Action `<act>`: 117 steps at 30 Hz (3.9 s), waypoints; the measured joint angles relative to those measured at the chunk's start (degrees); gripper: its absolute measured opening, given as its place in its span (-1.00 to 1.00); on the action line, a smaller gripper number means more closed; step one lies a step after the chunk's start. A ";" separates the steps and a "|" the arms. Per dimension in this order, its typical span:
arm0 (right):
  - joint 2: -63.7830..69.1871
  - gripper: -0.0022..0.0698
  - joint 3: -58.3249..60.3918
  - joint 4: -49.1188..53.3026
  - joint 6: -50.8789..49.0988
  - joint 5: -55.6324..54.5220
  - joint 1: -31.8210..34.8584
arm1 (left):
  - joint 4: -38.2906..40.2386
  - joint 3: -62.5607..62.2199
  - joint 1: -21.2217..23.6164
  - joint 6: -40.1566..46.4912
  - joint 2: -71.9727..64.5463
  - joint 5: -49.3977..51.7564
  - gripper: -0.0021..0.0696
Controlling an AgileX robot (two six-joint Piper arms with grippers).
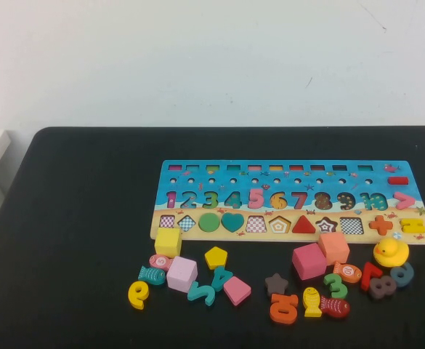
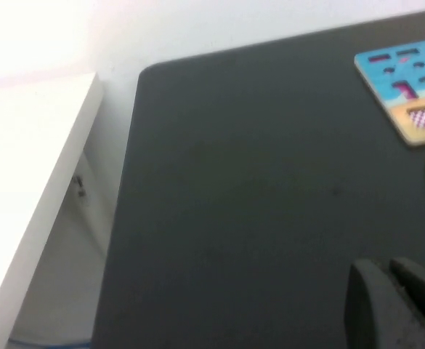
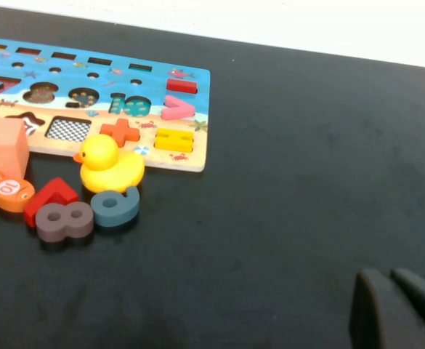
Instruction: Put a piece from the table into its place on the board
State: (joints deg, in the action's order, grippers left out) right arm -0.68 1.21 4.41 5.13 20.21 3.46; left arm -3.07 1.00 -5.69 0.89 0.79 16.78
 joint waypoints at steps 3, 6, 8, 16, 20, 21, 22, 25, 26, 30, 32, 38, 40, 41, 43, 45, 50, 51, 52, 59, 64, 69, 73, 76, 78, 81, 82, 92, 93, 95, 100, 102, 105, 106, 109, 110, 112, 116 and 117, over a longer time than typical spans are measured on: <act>0.00 -0.89 0.00 0.00 0.00 0.00 0.00 | 0.57 0.12 0.00 0.00 0.00 -4.15 -0.95; 0.00 -0.89 0.00 0.00 0.00 0.00 0.00 | 0.57 0.12 0.00 0.00 0.00 -14.87 -0.95; 0.00 -0.89 0.00 0.00 0.00 0.00 0.00 | 0.64 0.12 0.00 0.00 0.00 -23.76 -0.95; 0.00 -0.89 0.00 0.00 0.00 0.00 0.00 | 0.64 0.12 0.00 0.00 0.00 -53.93 -0.95; 0.00 -0.89 0.00 0.00 0.00 0.00 0.00 | 0.64 0.12 0.00 0.16 0.00 -64.26 -0.95; 0.00 -0.89 0.00 0.00 0.00 0.00 0.00 | 0.69 0.12 0.00 0.40 0.00 -65.53 -0.95; 0.00 -0.89 0.00 0.00 0.00 0.00 0.00 | 1.13 0.12 0.00 0.71 0.00 -66.66 -0.95; 0.00 -0.89 0.00 0.00 0.00 0.00 0.00 | 3.67 0.12 0.00 1.34 0.02 -66.35 -0.95; 0.00 -0.89 0.00 0.00 0.00 0.00 0.00 | 4.90 -0.34 0.00 1.34 0.12 -63.24 -0.95; 0.00 -0.89 0.00 0.00 0.00 0.00 0.00 | 12.48 -9.96 0.00 3.99 -0.02 -38.28 -0.95; 0.00 -0.89 0.00 0.00 0.00 0.00 0.00 | 15.61 -16.29 0.00 8.65 -2.34 -28.27 -0.95; 0.00 -0.89 0.00 0.03 0.00 0.00 0.00 | 16.62 -30.23 0.00 16.53 -18.28 -13.89 -0.95; 0.00 -0.89 0.00 0.03 0.00 0.00 0.00 | 16.88 -31.82 0.00 16.75 -23.20 -11.55 -0.95; 0.00 -0.89 0.00 0.03 0.00 0.00 0.00 | 17.61 -32.03 0.00 16.75 -25.58 -11.08 -0.95; 0.00 -0.89 0.00 0.12 0.00 0.00 0.00 | 19.99 -32.12 0.00 16.75 -29.93 -10.21 -0.95; 0.00 -0.89 0.00 0.12 0.00 0.00 0.00 | 22.07 -32.32 0.00 16.75 -34.23 -8.79 -0.95; 0.00 -0.89 0.00 0.12 0.00 0.00 0.00 | 23.68 -36.61 0.00 16.86 -47.32 1.36 -0.95; 0.00 -0.89 0.00 0.12 0.00 0.00 0.00 | 23.95 -38.29 0.00 16.86 -49.62 3.49 -0.95; 0.00 -0.89 0.00 0.12 0.00 0.00 0.00 | 24.23 -40.12 0.00 16.86 -52.57 5.89 -0.95; 0.00 -0.89 0.00 0.12 0.00 0.00 0.00 | 32.19 -51.48 -0.11 23.70 -72.43 13.70 -0.95; 0.00 -0.89 0.00 0.12 0.00 0.00 0.00 | 39.23 -57.54 -4.15 29.69 -82.17 13.96 -0.95; 0.00 -0.89 0.00 0.12 0.00 0.00 0.00 | 39.98 -64.34 -13.22 29.09 -91.37 13.57 -0.95; 0.00 -0.89 0.00 0.12 0.00 0.00 0.00 | 39.40 -70.67 -19.03 26.95 -99.43 13.44 -0.95; 0.00 -0.89 0.00 0.12 0.00 0.00 0.00 | 34.30 -77.32 -22.46 20.52 -107.04 14.28 -0.95; 0.00 -0.89 0.00 0.12 0.00 0.00 0.00 | 29.85 -80.68 -23.42 15.57 -110.31 15.49 -0.94; 0.00 -0.89 0.00 0.12 0.00 0.00 0.00 | 21.82 -84.95 -24.39 6.10 -114.03 18.51 -0.83; 0.00 -0.89 0.00 0.12 0.00 0.00 0.00 | 18.95 -86.31 -24.63 2.91 -115.12 19.73 -0.75; 0.00 -0.89 0.00 0.12 0.00 0.00 0.00 | 9.05 -96.56 -25.91 -7.18 -123.23 30.46 0.44; 0.00 -0.89 0.00 0.12 0.00 0.00 0.00 | 9.05 -97.25 -25.90 -7.32 -123.93 31.38 0.47; 0.00 -0.89 0.00 0.12 0.00 0.00 0.00 | 9.05 -98.19 -26.03 -7.46 -125.09 31.99 0.51; 0.00 -0.89 0.00 0.12 -0.10 0.00 0.00 | 10.75 -98.59 -26.15 -8.08 -127.27 32.30 0.53; 0.00 -0.89 0.00 0.12 -0.10 0.00 0.00 | 10.98 -98.59 -26.15 -9.06 -127.78 32.33 0.53; 0.00 -0.89 0.00 0.12 -0.10 0.00 0.00 | 10.98 -98.62 -26.15 -10.15 -128.15 32.42 0.53; 0.00 -0.89 0.00 0.12 -0.10 0.00 0.00 | 10.98 -98.62 -26.15 -10.24 -128.30 32.42 0.53; 0.00 -0.89 0.00 0.12 -0.10 0.00 0.00 | 10.98 -98.72 -26.15 -10.27 -128.71 33.03 0.53; 0.00 -0.89 0.00 0.12 -0.10 0.00 0.00 | 10.98 -98.86 -26.15 -10.27 -128.80 33.26 0.53; 0.00 -0.89 0.00 0.12 -0.10 0.00 0.00 | 10.98 -98.97 -26.15 -10.27 -128.93 33.73 0.53; 0.00 -0.89 0.00 0.12 -0.10 0.00 0.00 | 10.98 -99.08 -26.15 -10.27 -128.93 34.27 0.48; 0.00 -0.89 0.00 0.12 -0.10 0.00 0.00 | 10.98 -99.08 -26.15 -10.27 -128.93 34.40 0.44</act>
State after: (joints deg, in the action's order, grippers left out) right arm -0.68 1.21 4.53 5.02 20.21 3.46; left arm 7.91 -98.08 -31.84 -9.37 -128.15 51.18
